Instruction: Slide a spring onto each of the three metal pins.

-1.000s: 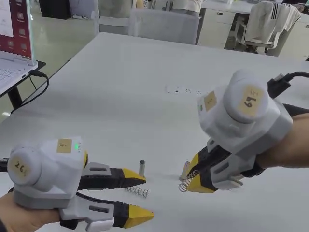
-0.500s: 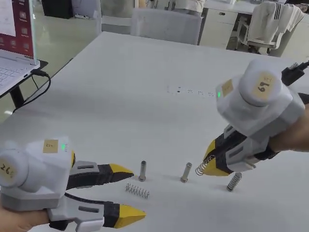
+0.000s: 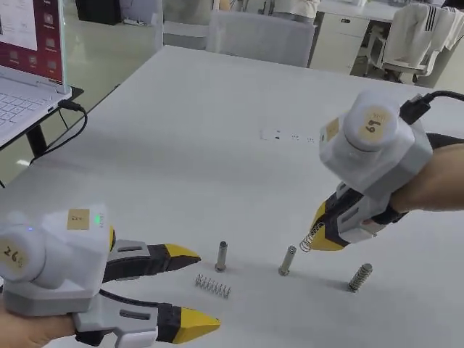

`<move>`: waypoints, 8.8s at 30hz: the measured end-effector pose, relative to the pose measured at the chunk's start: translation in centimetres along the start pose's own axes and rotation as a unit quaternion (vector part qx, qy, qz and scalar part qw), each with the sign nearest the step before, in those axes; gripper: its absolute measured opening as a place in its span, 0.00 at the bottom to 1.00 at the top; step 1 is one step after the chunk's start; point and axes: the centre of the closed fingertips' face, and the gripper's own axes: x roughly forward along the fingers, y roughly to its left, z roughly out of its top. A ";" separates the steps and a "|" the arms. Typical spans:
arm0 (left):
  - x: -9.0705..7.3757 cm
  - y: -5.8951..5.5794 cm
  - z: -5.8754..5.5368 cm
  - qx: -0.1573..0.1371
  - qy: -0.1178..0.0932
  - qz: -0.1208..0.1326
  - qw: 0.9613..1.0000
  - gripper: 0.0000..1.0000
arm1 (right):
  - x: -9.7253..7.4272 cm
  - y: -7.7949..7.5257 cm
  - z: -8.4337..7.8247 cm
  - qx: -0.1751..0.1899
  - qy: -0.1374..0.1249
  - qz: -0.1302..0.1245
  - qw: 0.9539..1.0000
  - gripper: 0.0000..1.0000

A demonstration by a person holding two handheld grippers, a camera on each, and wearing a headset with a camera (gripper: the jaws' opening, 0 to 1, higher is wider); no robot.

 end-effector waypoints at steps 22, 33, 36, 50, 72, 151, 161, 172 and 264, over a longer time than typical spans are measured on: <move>-0.7 0.7 -0.6 -0.009 -0.002 0.021 1.000 0.49 | 2.9 -1.0 -0.2 -0.001 0.031 0.023 0.999 0.09; -0.9 0.9 -0.8 -0.010 -0.002 0.024 1.000 0.48 | 3.8 -1.0 -0.6 0.000 0.040 0.030 0.999 0.09; -1.0 1.0 -0.7 -0.011 -0.002 0.025 1.000 0.48 | 4.6 -1.2 -0.9 0.001 0.043 0.032 0.999 0.09; -1.0 1.2 -0.8 -0.009 -0.001 0.027 1.000 0.47 | 7.8 -0.8 -2.0 0.005 0.060 0.032 0.998 0.09; -1.1 1.2 -0.9 -0.008 0.001 0.029 1.000 0.47 | 8.6 -0.5 -3.2 0.014 0.057 0.028 0.998 0.16; -1.7 1.5 -1.8 -0.007 0.011 0.035 0.999 0.45 | 12.5 5.2 5.9 0.066 -0.060 0.019 0.996 0.13; -1.6 1.5 -2.0 -0.006 0.015 0.035 0.999 0.45 | 12.5 5.0 5.6 0.053 -0.058 0.009 0.997 0.08; -1.5 1.4 -2.0 0.000 0.022 0.032 0.999 0.44 | 10.1 6.4 5.5 0.035 -0.058 0.024 0.997 0.08; 0.4 -2.6 1.6 0.035 -0.005 -0.060 0.998 0.03 | 2.9 10.3 6.5 -0.090 -0.115 0.072 0.987 0.09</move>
